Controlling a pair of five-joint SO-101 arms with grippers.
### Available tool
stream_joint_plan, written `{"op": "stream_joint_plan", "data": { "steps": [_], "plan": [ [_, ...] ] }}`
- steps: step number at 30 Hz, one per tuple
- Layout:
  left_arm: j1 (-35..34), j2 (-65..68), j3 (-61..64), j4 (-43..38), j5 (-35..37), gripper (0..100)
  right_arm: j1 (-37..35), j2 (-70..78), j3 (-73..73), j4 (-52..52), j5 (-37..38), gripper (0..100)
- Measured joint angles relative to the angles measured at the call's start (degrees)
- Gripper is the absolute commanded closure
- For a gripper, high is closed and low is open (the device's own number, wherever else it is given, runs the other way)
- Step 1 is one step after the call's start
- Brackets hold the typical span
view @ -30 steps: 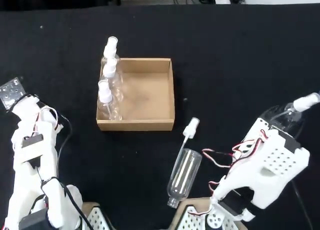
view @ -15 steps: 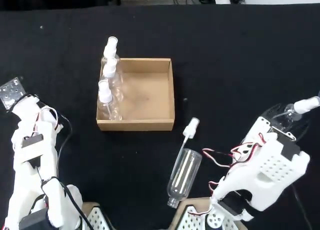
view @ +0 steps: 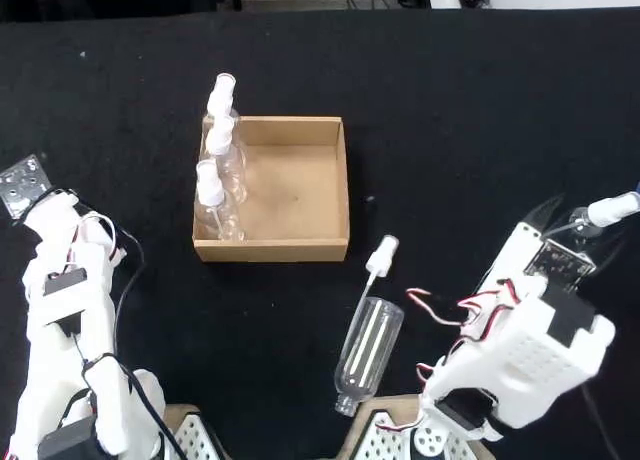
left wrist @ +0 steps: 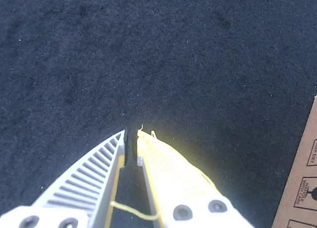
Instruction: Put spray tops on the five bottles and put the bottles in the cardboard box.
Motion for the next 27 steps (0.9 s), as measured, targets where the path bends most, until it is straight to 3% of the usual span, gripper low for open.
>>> {"op": "stream_joint_plan", "data": {
  "steps": [13,27],
  "plan": [
    [0.0,0.0,0.0,0.0,0.0,97,0.0,-13.71,0.0,26.64,1.23,71.5],
    [0.0,0.0,0.0,0.0,0.0,97,0.0,-14.24,-0.62,27.25,1.23,71.6]
  ]
}}
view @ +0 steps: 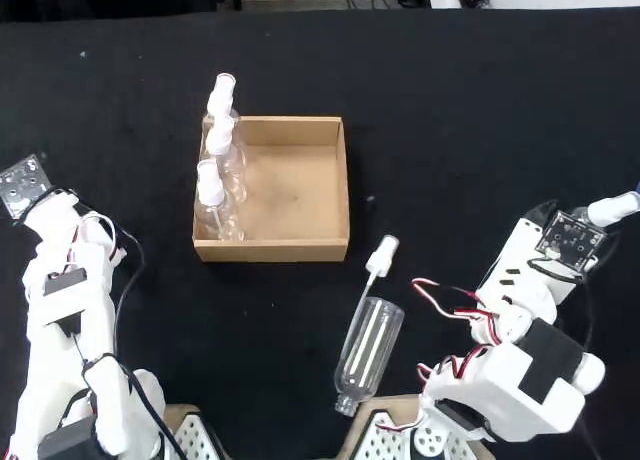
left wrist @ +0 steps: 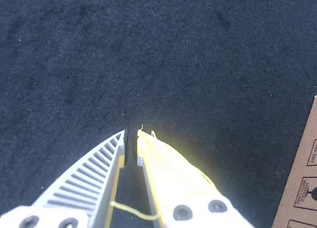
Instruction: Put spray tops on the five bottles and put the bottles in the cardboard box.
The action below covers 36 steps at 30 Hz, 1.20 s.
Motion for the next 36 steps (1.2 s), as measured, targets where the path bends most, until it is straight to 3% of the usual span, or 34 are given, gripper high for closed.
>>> {"op": "stream_joint_plan", "data": {
  "steps": [14,16,21,36],
  "plan": [
    [0.26,0.0,0.0,0.0,0.0,97,1.41,0.0,-1.05,0.18,2.55,71.7],
    [0.26,0.0,0.0,0.0,0.0,97,1.41,0.0,-1.05,0.18,2.64,74.8],
    [0.26,0.0,0.0,0.0,0.0,97,1.49,0.0,-1.05,0.18,2.81,95.0],
    [0.26,0.0,0.0,0.0,0.0,97,-1.14,-7.74,2.9,0.26,2.73,96.4]
  ]
}}
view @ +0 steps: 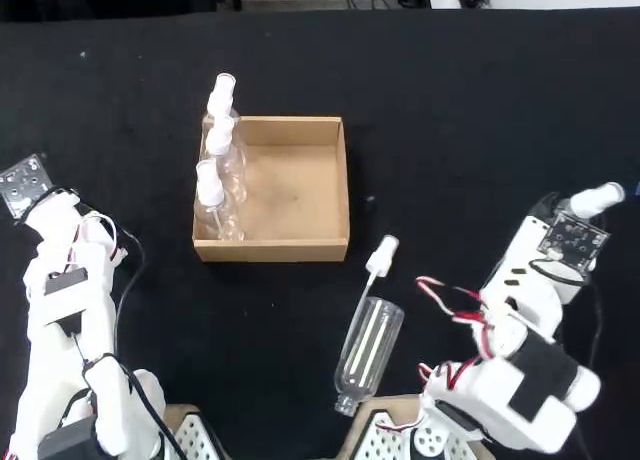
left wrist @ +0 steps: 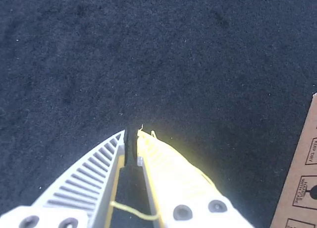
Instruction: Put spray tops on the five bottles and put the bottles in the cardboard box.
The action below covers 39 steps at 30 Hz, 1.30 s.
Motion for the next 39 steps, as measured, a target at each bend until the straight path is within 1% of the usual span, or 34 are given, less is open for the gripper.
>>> {"op": "stream_joint_plan", "data": {
  "steps": [3,6,8,11,13,17,18,20,22,25,29,33,39],
  "plan": [
    [0.0,0.0,0.0,0.0,0.0,97,-4.4,-6.07,2.11,0.44,0.0,96.4],
    [0.0,0.0,0.0,0.0,0.0,97,-9.67,-13.54,2.37,6.24,0.0,96.4],
    [0.0,0.0,0.0,0.0,0.0,97,-12.92,-18.99,2.37,13.19,0.09,96.4],
    [0.0,0.0,0.0,0.0,0.0,97,-18.11,-27.87,0.79,26.73,-1.14,96.4],
    [0.0,0.0,0.0,0.0,0.0,97,-21.89,-33.85,-2.02,36.31,-3.69,96.4],
    [0.0,0.0,0.0,0.0,0.0,97,-30.68,-42.2,-10.02,54.68,-6.07,96.4],
    [0.0,0.0,0.0,0.0,0.0,97,-32.88,-42.81,-11.87,57.67,-6.15,96.3],
    [0.0,0.0,0.0,0.0,0.0,97,-37.27,-42.99,-14.51,59.87,-6.33,96.3],
    [0.0,0.0,0.0,0.0,0.0,97,-41.32,-42.9,-16.26,59.87,-6.33,96.3],
    [0.0,0.0,0.0,0.0,0.0,97,-46.51,-39.82,-18.11,55.91,-6.33,96.3],
    [0.0,0.0,0.0,0.0,0.0,97,-49.49,-31.65,-19.87,46.77,-6.51,96.3],
    [0.0,0.0,0.0,0.0,0.0,97,-53.01,-21.63,-20.22,40.35,-6.77,96.3],
    [0.0,0.0,0.0,0.0,0.0,97,-54.42,-10.37,-20.22,29.01,-6.86,96.3]
  ]
}}
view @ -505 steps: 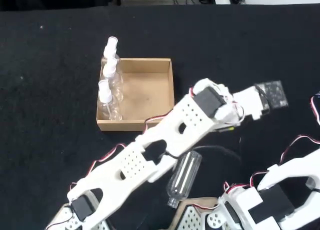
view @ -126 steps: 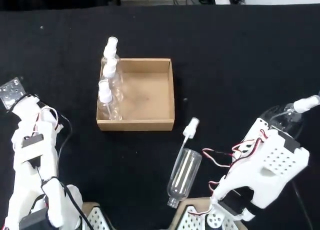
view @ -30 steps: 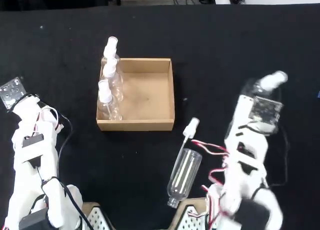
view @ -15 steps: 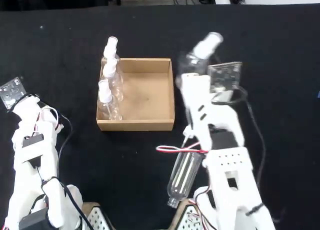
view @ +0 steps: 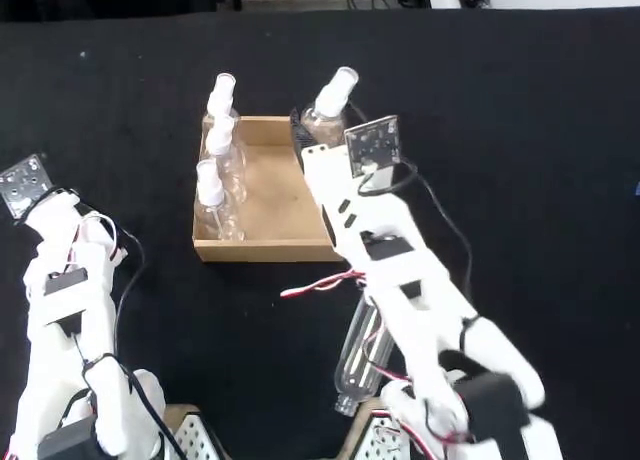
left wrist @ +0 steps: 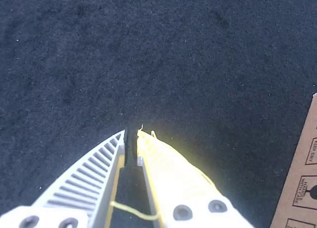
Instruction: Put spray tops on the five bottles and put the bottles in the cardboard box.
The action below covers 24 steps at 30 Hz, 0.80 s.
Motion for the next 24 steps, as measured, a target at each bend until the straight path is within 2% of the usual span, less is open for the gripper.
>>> {"op": "stream_joint_plan", "data": {
  "steps": [9,24],
  "plan": [
    [0.0,0.0,0.0,0.0,0.0,97,0.0,10.9,-0.18,-9.58,-0.09,96.3],
    [0.0,0.0,0.0,0.0,0.0,97,0.0,23.38,-7.91,-10.46,-0.18,96.3]
  ]
}}
